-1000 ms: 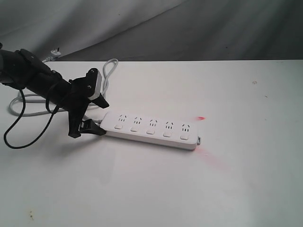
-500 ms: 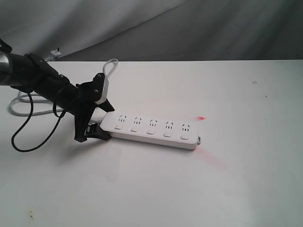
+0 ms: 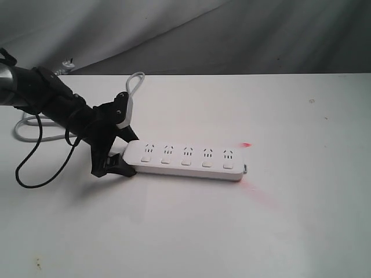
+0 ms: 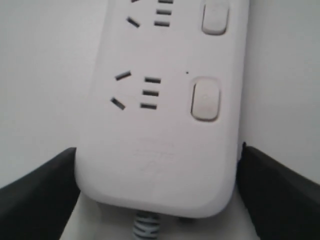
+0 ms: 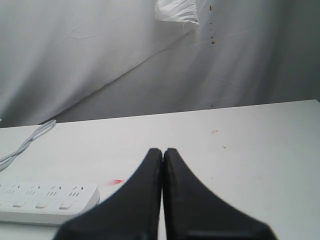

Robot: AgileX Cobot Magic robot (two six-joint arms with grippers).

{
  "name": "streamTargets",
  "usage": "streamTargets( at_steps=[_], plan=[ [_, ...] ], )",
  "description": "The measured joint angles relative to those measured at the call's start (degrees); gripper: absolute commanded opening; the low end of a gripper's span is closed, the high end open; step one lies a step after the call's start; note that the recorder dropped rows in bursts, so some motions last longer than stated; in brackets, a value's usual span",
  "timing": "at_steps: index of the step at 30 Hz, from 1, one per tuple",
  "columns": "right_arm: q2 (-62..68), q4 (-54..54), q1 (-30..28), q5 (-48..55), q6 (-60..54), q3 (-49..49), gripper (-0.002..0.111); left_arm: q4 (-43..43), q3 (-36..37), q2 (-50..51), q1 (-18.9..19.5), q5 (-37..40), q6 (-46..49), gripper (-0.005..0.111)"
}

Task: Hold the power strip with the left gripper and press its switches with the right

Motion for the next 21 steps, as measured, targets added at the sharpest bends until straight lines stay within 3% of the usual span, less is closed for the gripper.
streamTargets(
  at_steps=[9, 21],
  plan=[
    [0.0, 0.0, 0.0, 0.0, 0.0, 0.0, 0.0, 1.4, 0.0, 0.0, 0.0, 0.8, -0.4, 0.056],
    [0.0, 0.0, 0.0, 0.0, 0.0, 0.0, 0.0, 1.3, 0.0, 0.0, 0.0, 1.2, -0.4, 0.054]
  ],
)
